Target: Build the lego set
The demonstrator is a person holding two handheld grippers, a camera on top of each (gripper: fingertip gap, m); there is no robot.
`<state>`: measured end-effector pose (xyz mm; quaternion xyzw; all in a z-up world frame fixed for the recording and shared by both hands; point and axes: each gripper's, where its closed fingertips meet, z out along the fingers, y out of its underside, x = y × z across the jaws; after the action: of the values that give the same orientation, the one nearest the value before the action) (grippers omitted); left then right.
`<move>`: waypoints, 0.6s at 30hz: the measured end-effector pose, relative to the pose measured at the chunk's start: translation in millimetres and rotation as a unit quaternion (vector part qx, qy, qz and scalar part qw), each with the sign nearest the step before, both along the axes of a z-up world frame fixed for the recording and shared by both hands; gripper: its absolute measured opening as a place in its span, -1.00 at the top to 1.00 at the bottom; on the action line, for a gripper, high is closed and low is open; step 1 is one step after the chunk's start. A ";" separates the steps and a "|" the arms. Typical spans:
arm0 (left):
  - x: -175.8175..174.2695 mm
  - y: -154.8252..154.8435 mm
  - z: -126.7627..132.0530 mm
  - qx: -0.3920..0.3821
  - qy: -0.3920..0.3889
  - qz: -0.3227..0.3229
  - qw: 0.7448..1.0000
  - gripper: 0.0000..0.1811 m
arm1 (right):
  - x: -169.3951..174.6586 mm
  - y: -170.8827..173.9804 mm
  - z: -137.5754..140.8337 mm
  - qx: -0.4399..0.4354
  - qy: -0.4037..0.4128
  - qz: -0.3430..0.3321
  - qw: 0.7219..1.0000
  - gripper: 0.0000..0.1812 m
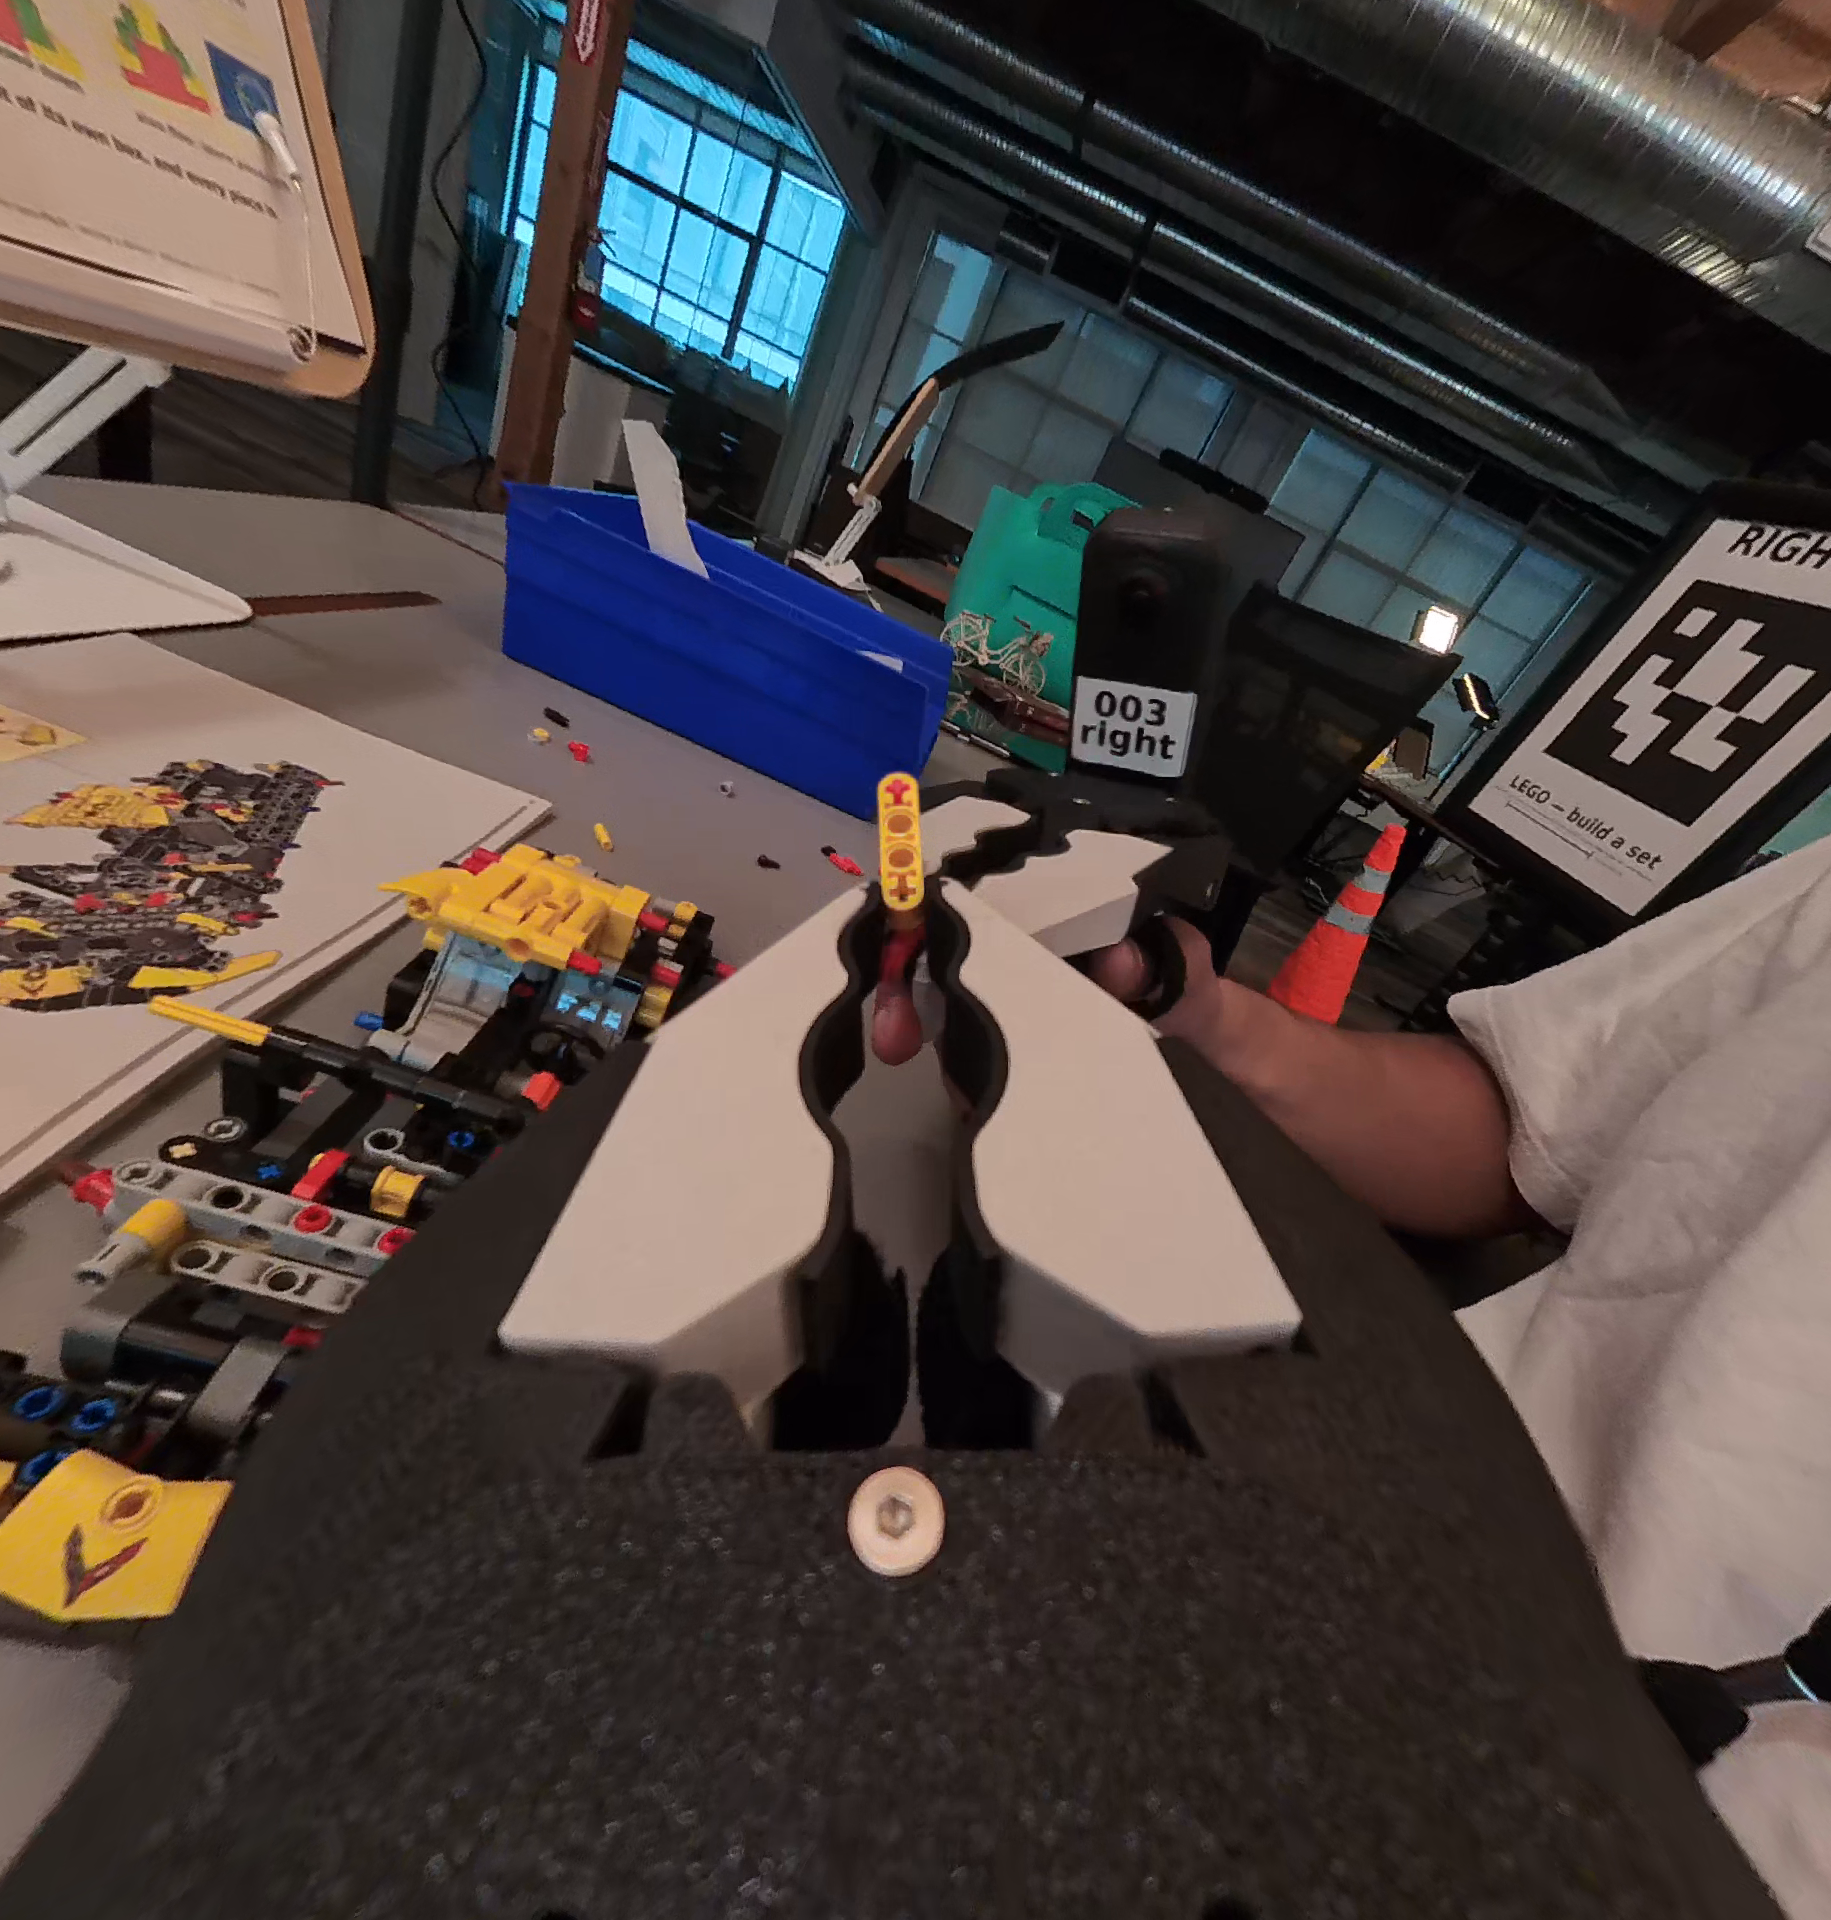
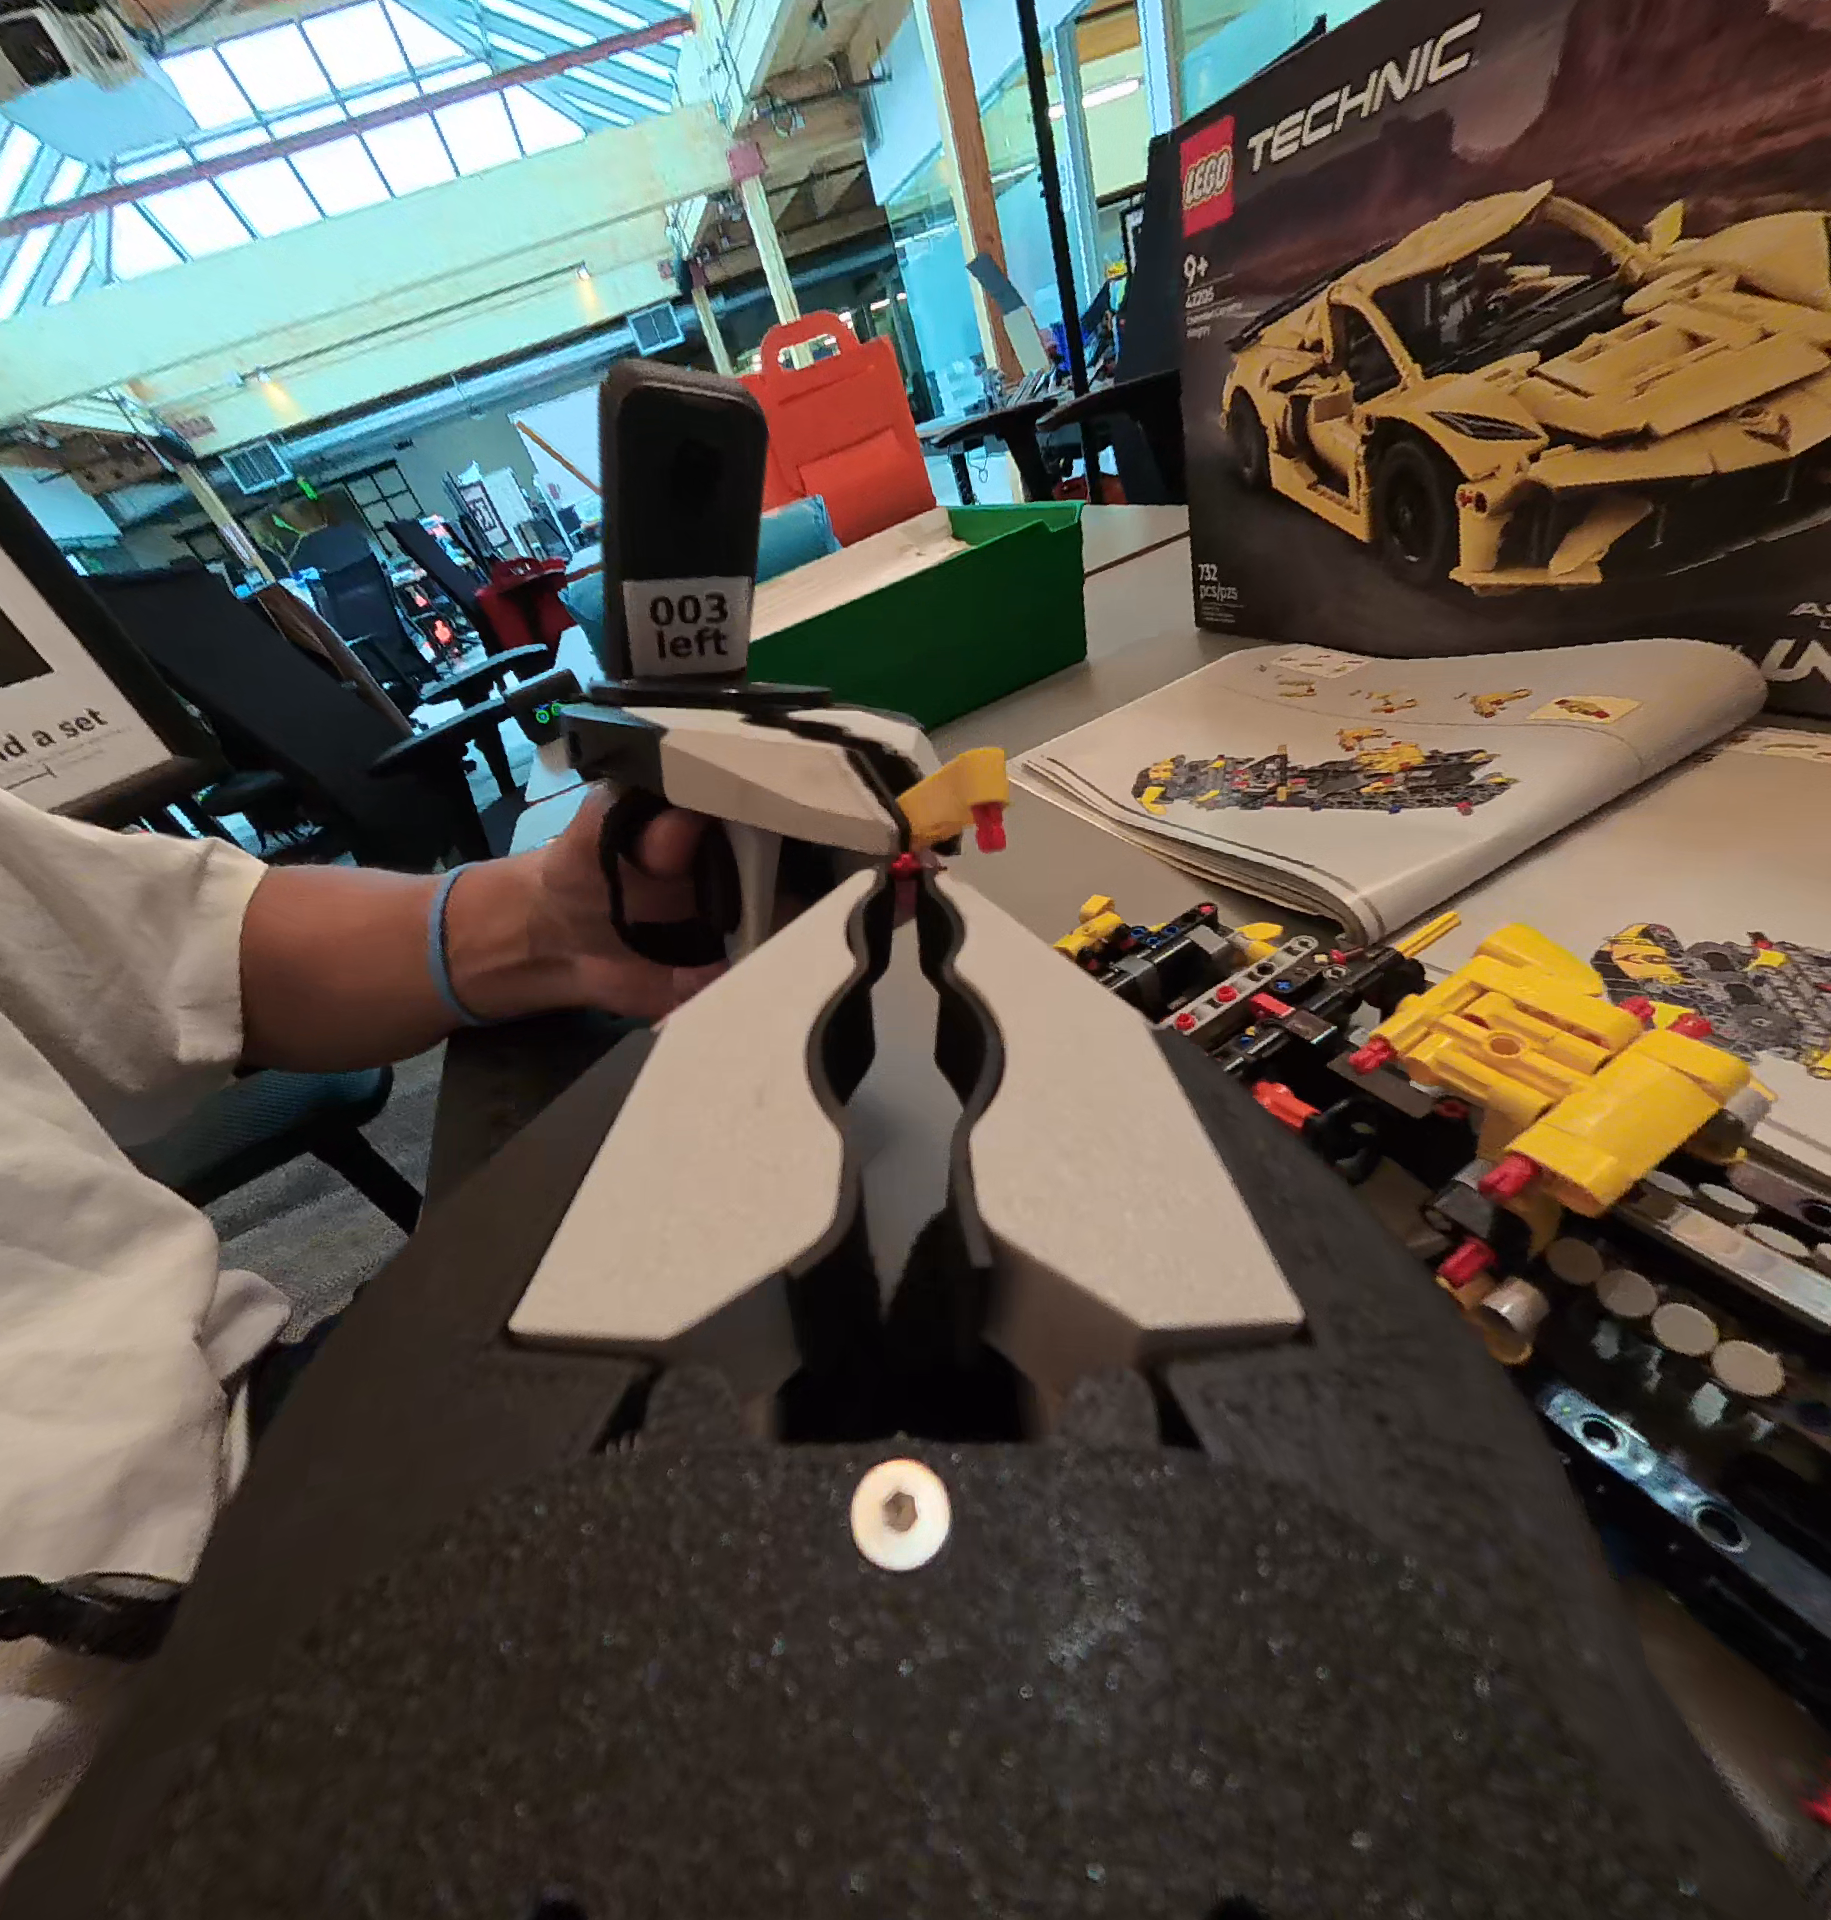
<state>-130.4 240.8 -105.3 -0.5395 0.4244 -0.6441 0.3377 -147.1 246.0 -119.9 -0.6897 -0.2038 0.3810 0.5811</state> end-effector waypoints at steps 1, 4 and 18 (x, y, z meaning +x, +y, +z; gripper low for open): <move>0.0 -1.5 -1.2 -0.002 0.004 -0.007 1.000 0.92 | -0.4 -1.0 -0.2 0.000 -0.002 0.004 1.000 0.96; 0.2 -1.8 -6.6 0.003 0.020 -0.009 1.000 0.92 | -0.3 -0.7 -5.2 -0.009 -0.010 0.006 1.000 0.95; -25.8 38.3 26.2 -0.349 -0.129 -0.084 0.924 0.93 | 4.5 0.1 27.4 0.270 -0.198 -0.125 0.934 0.96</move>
<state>-156.2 279.1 -79.0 -0.4977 0.1693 -0.8415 0.1246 -142.6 246.1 -92.5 -0.5885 -0.3217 0.0912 0.7361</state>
